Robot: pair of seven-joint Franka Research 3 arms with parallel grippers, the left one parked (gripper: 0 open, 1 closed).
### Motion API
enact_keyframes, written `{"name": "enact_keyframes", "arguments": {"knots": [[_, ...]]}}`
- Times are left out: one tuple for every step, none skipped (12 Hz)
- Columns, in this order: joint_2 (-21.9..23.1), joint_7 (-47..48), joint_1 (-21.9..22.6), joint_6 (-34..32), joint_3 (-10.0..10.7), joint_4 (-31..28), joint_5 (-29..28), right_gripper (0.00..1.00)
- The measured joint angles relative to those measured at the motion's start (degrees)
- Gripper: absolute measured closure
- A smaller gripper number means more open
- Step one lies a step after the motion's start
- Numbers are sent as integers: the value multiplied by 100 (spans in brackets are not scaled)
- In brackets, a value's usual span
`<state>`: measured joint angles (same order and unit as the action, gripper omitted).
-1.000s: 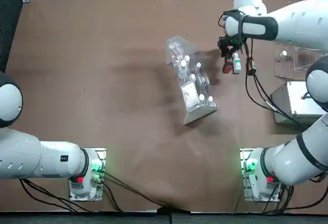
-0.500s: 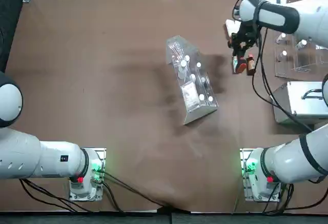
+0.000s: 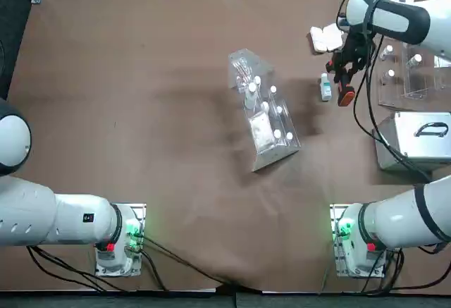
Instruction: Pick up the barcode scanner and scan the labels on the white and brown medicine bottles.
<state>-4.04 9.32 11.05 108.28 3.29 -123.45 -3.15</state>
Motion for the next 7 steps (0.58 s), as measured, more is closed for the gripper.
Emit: {"name": "enact_keyframes", "arguments": {"knots": [[-2, 0, 0, 8, -3, -77, 0, 57], [-8, 0, -23, 19, -3, -218, 0, 57], [-15, 0, -41, 30, -3, -271, 0, 57], [-26, 0, -53, 71, -2, -317, 0, 57], [-42, 0, -57, 157, -2, -367, 0, 57], [-66, 0, -57, 262, -3, -417, 0, 57], [-95, 0, -57, 355, -3, -462, 0, 57]]}}
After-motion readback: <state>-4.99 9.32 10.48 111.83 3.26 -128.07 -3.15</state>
